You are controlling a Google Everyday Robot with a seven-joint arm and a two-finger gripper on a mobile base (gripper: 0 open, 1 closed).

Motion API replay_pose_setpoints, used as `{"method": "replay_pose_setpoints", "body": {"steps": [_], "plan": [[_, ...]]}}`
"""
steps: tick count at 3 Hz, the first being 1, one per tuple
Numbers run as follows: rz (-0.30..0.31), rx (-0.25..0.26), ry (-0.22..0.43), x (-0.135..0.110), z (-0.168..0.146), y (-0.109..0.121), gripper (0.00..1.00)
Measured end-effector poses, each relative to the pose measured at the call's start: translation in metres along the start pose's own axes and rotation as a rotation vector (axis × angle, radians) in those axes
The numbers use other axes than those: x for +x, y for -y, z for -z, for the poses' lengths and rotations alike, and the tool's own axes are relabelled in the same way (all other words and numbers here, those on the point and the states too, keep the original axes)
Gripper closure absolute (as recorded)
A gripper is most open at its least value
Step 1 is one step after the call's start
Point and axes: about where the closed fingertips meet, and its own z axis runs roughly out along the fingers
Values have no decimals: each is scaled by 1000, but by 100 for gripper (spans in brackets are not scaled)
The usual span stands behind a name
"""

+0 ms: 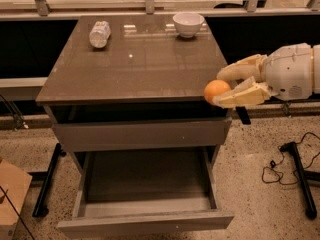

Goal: Pick orange from middle drawer and place on counter

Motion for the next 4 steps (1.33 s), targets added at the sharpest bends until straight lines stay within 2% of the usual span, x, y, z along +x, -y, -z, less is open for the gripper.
{"method": "replay_pose_setpoints", "body": {"steps": [1, 2, 3, 4], "plan": [[1, 41, 19, 4, -19, 19, 100], [-6, 64, 16, 21, -50, 59, 100], [14, 76, 15, 24, -97, 113, 100], [5, 94, 5, 29, -140, 156, 100]]}}
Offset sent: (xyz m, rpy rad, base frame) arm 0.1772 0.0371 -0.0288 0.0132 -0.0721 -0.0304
